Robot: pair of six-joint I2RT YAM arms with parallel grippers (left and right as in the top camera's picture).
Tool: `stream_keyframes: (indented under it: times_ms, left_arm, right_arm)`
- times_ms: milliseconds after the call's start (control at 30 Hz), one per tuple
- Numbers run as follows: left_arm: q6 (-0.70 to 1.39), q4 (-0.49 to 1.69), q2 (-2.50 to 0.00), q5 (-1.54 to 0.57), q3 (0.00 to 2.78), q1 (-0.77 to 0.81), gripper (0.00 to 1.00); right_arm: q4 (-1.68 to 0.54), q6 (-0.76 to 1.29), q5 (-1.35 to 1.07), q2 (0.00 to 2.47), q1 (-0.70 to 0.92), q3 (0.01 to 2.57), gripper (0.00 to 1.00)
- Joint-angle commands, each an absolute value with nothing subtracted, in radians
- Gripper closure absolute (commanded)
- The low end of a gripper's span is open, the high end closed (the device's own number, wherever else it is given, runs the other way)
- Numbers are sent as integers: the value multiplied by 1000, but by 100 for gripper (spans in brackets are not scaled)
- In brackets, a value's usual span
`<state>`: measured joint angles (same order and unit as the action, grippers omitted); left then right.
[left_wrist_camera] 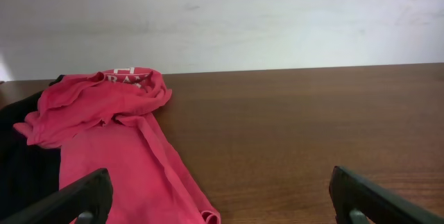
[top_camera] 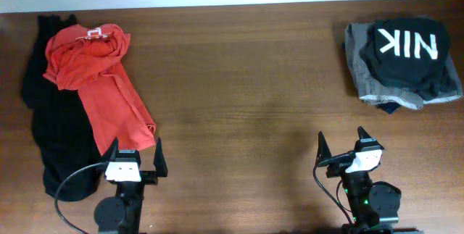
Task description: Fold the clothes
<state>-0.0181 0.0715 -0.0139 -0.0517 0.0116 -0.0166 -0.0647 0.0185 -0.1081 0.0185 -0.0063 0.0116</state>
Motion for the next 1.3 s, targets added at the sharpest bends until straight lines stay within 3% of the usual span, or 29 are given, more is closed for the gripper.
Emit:
stream_keyframes:
  times_ms: [0, 1267]
  left_arm:
    - [-22, 80, -6, -44, 9, -23, 1]
    - [-54, 82, -6, -10, 9, -23, 1]
  right_arm:
    - [-70, 20, -99, 15, -14, 6, 2]
    - [-68, 20, -93, 15, -14, 6, 2]
